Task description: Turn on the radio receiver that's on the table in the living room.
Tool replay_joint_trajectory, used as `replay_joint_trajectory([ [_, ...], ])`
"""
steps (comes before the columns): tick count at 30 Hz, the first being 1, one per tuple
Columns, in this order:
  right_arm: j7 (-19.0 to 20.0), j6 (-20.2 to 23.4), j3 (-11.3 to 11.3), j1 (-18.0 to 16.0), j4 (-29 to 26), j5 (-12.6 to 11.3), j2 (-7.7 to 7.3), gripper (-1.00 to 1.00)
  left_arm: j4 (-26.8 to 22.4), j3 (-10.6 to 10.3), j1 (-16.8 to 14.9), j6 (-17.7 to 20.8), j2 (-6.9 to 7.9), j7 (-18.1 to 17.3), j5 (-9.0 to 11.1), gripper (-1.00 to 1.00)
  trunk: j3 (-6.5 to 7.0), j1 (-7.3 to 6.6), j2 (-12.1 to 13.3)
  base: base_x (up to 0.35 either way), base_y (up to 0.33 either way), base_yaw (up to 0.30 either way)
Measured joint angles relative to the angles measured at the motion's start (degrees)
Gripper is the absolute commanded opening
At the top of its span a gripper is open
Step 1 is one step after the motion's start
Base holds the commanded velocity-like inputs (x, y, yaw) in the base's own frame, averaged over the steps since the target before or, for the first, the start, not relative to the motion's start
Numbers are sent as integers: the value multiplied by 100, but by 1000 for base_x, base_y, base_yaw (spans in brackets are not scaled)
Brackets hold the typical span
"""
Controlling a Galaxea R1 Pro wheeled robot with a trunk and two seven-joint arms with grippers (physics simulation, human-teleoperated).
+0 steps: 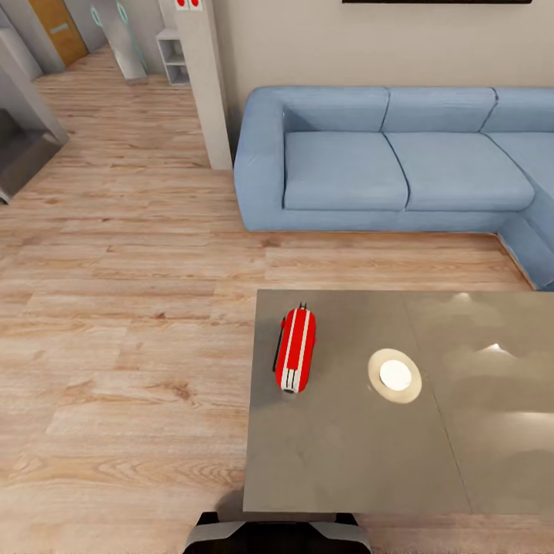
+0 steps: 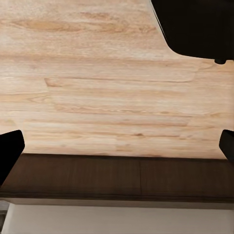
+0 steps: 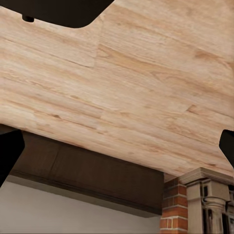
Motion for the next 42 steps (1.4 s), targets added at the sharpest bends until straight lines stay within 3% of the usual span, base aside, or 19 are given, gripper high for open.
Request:
replay_joint_trajectory([
  [42,0,-3,0,0,0,0,0,100,0,0,0,0,0,0,0,100,-390,0,0,0,0,0],
])
